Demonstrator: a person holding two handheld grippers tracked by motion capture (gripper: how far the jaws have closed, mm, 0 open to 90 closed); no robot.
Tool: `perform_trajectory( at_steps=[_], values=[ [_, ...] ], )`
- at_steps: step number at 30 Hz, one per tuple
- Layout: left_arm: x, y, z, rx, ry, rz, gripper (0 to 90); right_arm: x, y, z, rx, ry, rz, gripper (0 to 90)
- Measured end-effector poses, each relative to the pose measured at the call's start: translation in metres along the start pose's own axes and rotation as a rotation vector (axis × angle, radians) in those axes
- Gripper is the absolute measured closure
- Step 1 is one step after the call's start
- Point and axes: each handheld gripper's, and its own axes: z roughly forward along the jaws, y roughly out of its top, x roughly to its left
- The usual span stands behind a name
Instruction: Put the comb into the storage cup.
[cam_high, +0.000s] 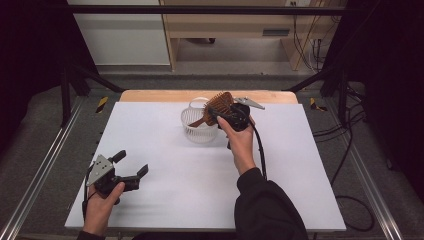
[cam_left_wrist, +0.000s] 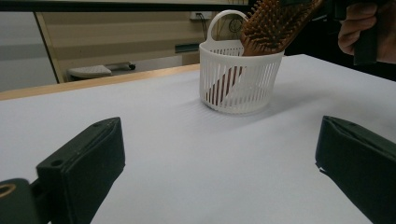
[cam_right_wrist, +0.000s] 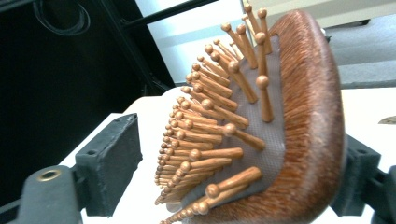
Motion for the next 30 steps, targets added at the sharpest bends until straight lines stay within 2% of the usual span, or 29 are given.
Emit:
perform_trajectory(
  at_steps=[5,15,30],
  values=[
    [0.000,0.000,0.000,0.000,0.000,0.000,1.7,0.002,0.002,-0.004,-0.012,-0.057,-0.059,11.4],
    [0.000,0.000,0.000,0.000,0.001,0.000,1.7,0.003,0.006,-0.011,-0.015,-0.066,-0.095,9.9],
    [0.000,0.000,0.000,0.000,0.001,0.000,1.7,0.003,0.007,-0.013,-0.014,-0.063,-0.106,8.8]
  ],
)
